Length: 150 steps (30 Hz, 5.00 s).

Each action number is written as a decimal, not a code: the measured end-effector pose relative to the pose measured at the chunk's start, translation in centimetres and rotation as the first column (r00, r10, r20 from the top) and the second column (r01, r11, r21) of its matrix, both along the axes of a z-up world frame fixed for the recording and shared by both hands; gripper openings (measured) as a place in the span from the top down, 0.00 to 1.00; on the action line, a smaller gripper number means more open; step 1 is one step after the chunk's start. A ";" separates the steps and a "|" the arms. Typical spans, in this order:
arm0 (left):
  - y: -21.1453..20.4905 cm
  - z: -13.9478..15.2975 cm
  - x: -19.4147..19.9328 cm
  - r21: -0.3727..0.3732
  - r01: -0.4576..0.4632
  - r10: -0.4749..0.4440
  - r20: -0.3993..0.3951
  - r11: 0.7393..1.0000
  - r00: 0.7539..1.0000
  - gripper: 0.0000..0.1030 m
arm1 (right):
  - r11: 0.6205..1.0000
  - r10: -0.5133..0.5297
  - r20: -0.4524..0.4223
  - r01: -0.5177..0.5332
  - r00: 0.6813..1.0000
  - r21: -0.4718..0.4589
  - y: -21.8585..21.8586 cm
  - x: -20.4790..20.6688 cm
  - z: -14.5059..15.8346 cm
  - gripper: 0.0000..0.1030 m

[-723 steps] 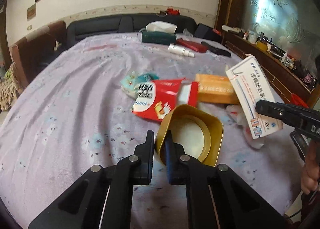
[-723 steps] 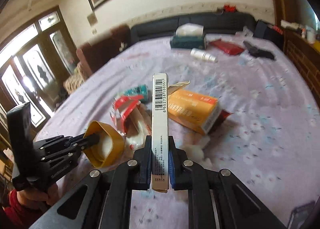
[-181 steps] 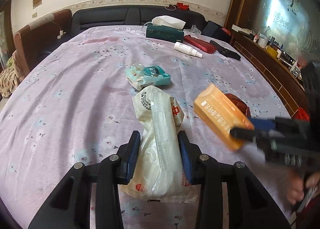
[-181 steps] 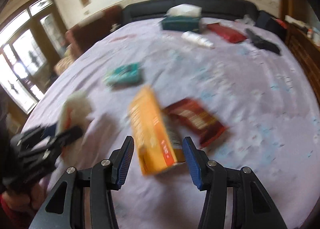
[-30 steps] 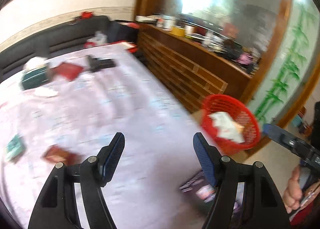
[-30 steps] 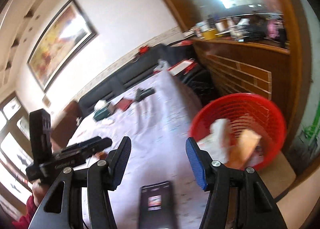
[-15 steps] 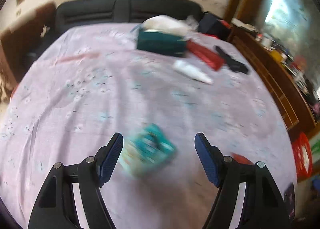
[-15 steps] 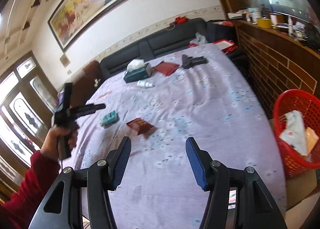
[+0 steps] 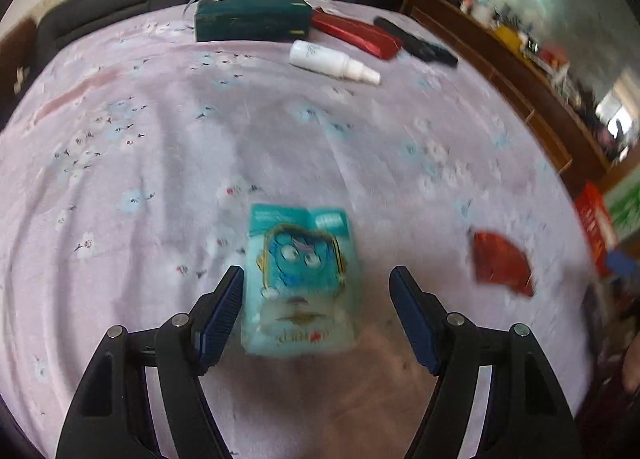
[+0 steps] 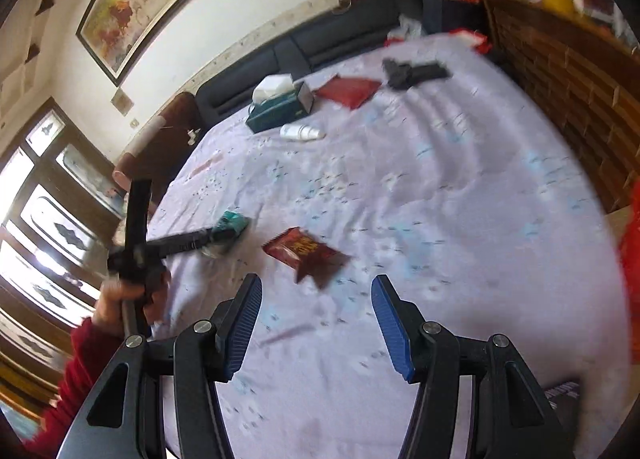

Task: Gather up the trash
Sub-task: 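Grasp the teal wet-wipe pack with the left tool while the right grasps the brown candy wrapper, then lift the wipe pack and candy wrapper and carry them toward the red basket, then lower both items into the red basket and open both tools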

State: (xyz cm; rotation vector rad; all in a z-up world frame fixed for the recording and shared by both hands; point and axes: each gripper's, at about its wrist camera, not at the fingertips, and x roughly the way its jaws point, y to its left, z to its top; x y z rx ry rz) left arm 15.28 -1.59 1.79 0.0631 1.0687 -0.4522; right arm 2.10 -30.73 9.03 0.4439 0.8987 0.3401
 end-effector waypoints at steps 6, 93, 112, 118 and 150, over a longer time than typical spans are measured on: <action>-0.1 -0.3 0.3 0.004 -0.076 0.076 0.022 0.997 0.997 0.32 | 0.996 0.046 -0.044 -0.049 0.998 -0.074 3.8 5.0 -2.2 0.41; -23.7 9.7 -20.7 -0.004 0.190 -0.176 0.355 0.982 0.918 0.65 | 0.926 -0.323 0.291 0.364 0.900 -0.098 -14.4 -16.2 3.4 0.65; -41.7 9.1 -22.5 0.015 0.418 -0.402 0.306 0.908 0.863 0.65 | 0.792 -0.581 0.269 0.609 0.769 -0.031 -29.1 -22.6 2.7 0.65; -43.7 8.4 -21.8 0.028 0.419 -0.408 0.290 0.908 0.866 0.64 | 0.789 -0.588 0.260 0.614 0.766 -0.024 -30.0 -22.2 2.1 0.65; -48.3 6.2 -17.8 0.013 0.416 -0.406 0.253 0.909 0.878 0.64 | 0.800 -0.576 0.229 0.599 0.785 -0.042 -32.9 -17.5 1.7 0.65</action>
